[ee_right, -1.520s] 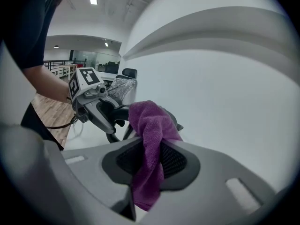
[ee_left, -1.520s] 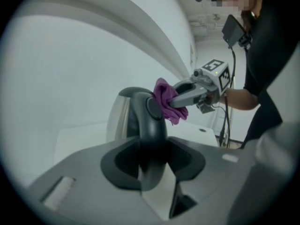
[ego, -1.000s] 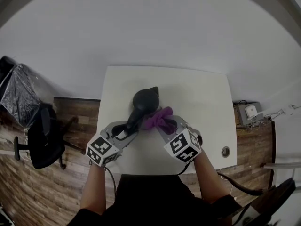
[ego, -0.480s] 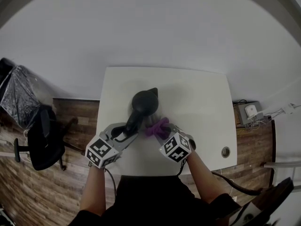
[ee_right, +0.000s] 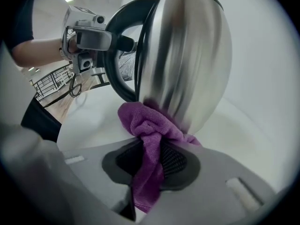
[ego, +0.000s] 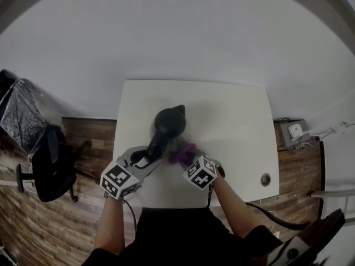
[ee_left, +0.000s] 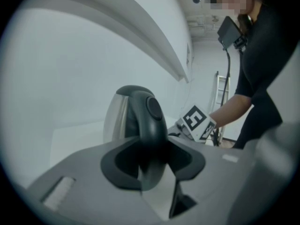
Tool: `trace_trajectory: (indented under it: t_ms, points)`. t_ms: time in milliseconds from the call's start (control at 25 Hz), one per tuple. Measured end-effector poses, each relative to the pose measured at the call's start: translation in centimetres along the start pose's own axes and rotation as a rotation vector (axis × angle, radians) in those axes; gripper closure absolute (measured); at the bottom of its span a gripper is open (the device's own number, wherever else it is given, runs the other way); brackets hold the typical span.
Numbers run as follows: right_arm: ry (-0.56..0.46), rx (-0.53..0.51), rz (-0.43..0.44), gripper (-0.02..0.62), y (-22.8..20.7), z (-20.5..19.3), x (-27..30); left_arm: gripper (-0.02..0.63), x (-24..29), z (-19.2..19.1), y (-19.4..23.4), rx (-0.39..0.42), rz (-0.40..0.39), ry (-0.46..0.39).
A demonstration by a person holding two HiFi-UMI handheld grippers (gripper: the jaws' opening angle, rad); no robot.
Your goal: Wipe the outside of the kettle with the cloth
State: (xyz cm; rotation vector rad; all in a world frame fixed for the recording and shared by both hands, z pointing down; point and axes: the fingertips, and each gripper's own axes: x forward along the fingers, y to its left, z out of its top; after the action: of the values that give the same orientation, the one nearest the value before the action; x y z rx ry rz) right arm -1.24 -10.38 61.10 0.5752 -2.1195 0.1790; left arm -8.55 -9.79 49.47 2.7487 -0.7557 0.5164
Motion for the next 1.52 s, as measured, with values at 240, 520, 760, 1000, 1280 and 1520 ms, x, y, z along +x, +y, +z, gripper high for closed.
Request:
trace_trajectory:
  t_ms: [240, 520, 760, 1000, 1280, 1520]
  points:
    - [-0.010, 0.001, 0.005, 0.501, -0.1, 0.0, -0.2, 0.456, 0.0, -0.2, 0.3, -0.014, 0.016, 0.007]
    - [-0.193, 0.027, -0.007, 0.502, -1.3, 2.3, -6.9, 0.456, 0.1, -0.1, 0.4, -0.014, 0.013, 0.003]
    - [-0.405, -0.043, -0.144, 0.502, -5.4, 7.3, -14.7, 0.456, 0.1, -0.2, 0.5, -0.014, 0.015, 0.003]
    - [-0.444, -0.093, -0.151, 0.502, -7.7, 9.7, -14.7, 0.456, 0.0, -0.3, 0.5, -0.008, 0.010, 0.007]
    - [-0.406, -0.140, -0.052, 0.502, -8.5, 10.2, -13.1, 0.456, 0.2, -0.1, 0.3, -0.012, 0.022, 0.014]
    - [-0.391, -0.146, 0.032, 0.502, -7.7, 10.2, -11.7, 0.456, 0.3, -0.3, 0.2, -0.003, 0.012, 0.011]
